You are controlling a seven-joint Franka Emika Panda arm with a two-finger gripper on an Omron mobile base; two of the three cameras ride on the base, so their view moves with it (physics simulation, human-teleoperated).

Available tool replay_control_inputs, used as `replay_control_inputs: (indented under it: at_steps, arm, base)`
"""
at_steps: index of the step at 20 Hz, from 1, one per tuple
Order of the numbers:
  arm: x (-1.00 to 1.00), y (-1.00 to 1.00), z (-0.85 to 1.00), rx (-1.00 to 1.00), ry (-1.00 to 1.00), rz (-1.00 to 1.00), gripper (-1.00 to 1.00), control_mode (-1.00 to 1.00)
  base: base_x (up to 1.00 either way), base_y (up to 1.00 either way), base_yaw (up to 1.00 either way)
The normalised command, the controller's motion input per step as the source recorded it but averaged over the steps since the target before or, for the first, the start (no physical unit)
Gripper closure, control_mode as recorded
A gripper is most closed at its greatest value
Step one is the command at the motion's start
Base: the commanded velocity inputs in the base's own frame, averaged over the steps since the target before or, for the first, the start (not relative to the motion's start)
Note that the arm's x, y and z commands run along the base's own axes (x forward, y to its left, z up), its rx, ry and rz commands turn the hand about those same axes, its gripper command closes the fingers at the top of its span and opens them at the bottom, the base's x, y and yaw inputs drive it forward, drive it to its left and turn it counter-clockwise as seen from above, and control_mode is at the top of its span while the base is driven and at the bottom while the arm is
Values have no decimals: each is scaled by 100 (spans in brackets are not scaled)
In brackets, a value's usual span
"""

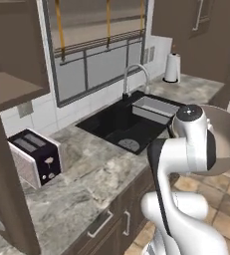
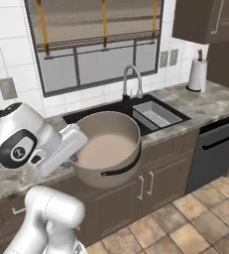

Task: Pick the kettle from the cabinet and place it on a stove burner. Then pick the pot from the counter and place it on another stove burner. Finally, turn both burners on.

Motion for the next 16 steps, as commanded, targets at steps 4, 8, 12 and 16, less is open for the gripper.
replay_control_inputs:
  at_steps: [4,8,12,16]
  arm:
    - [0,0,0,0,0,0,100,100]
    - [0,0,0,0,0,0,100,100]
    - [0,0,0,0,0,0,100,100]
    - [0,0,0,0,0,0,100,100]
  base:
    - [10,-65,-17]
    - [10,-64,-20]
    - [13,-60,-25]
    - [21,-41,-34]
